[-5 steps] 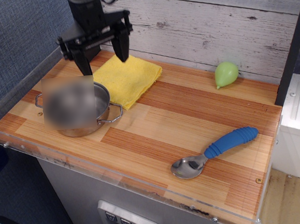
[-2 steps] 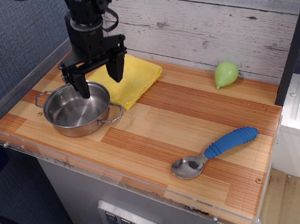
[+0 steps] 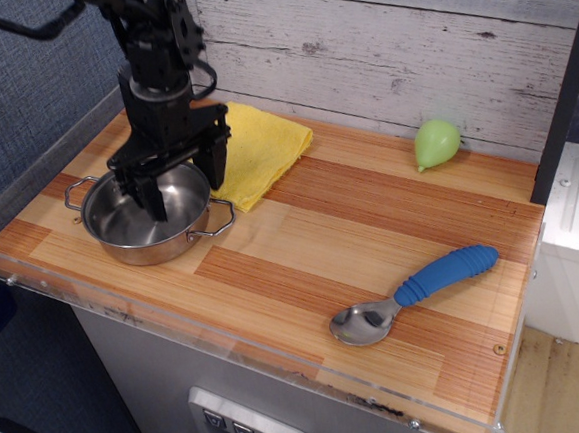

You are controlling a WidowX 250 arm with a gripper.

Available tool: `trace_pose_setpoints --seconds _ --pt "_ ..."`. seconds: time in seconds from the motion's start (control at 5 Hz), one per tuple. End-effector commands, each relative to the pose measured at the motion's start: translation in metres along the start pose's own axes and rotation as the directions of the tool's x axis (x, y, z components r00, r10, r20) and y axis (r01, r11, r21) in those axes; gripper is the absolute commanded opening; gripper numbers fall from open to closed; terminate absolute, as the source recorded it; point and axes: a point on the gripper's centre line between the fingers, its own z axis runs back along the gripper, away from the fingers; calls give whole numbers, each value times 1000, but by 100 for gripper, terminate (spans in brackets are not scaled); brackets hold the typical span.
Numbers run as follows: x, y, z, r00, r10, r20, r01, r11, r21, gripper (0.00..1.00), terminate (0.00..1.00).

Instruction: Put the pan between the spoon and towel

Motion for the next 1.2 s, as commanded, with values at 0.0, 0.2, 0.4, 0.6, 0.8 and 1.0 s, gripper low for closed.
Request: trace_pose_setpoints --seconds 0.0,0.2,0.4,0.6,0.8,1.0 --pt "1 -9 2 999 -6 32 7 1000 -20 0 0" --pt "0 -8 5 999 -15 29 16 1000 -23 0 0" --pt "3 -3 13 1000 3 28 -1 999 -46 0 0" --pt "4 1 18 1000 18 23 -16 998 -61 0 0" --pt "7 4 23 1000 20 20 -18 997 -70 0 0" --pt "10 2 34 1000 22 21 -20 997 -81 0 0"
